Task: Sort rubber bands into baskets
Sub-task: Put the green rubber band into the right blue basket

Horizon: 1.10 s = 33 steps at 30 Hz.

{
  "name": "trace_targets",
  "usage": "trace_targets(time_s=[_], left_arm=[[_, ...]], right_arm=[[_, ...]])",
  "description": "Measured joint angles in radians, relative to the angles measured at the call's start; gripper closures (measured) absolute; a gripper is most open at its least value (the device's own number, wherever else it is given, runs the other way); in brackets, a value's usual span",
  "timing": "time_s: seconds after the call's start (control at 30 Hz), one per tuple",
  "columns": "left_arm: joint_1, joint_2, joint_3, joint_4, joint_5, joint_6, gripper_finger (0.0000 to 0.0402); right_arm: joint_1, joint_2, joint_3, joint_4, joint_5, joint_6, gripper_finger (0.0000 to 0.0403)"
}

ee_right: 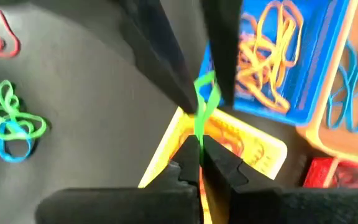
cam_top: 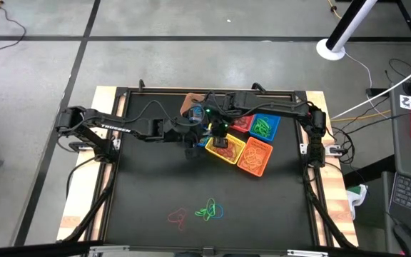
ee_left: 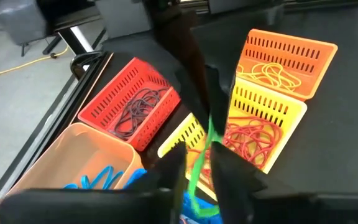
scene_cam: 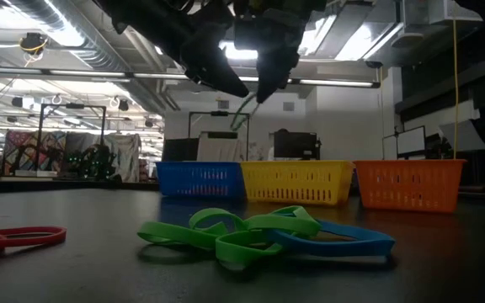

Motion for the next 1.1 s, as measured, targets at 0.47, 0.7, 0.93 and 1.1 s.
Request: trace_targets(time_s=[0.47,0.7,0.93,1.1], left_arm=[[0.0,0.0,0.0,-0.035,0.0,-0.023,0.0232],[-0.001,0.0,0.0,-0.088,0.0,-0.049,0.0231],[-0.001,0.0,0.0,-0.092,0.001,-0.079,0.0231],[-0.003,0.0,0.0,-0.092,0.014,-0.081,0.0231]], right_arm=[[-0.097,-0.003,0.0,-0.419,0.11,-0.108,0.04],[-0.216,-0.064,-0.043,-0.468,0.107,-0.124,0.04],[-0.351,-0.197,-0.301,-0.456,0.126,-0.122,0.0397],[-0.42,-0.232,-0.467,-0.396,0.13,-0.126,0.0394]])
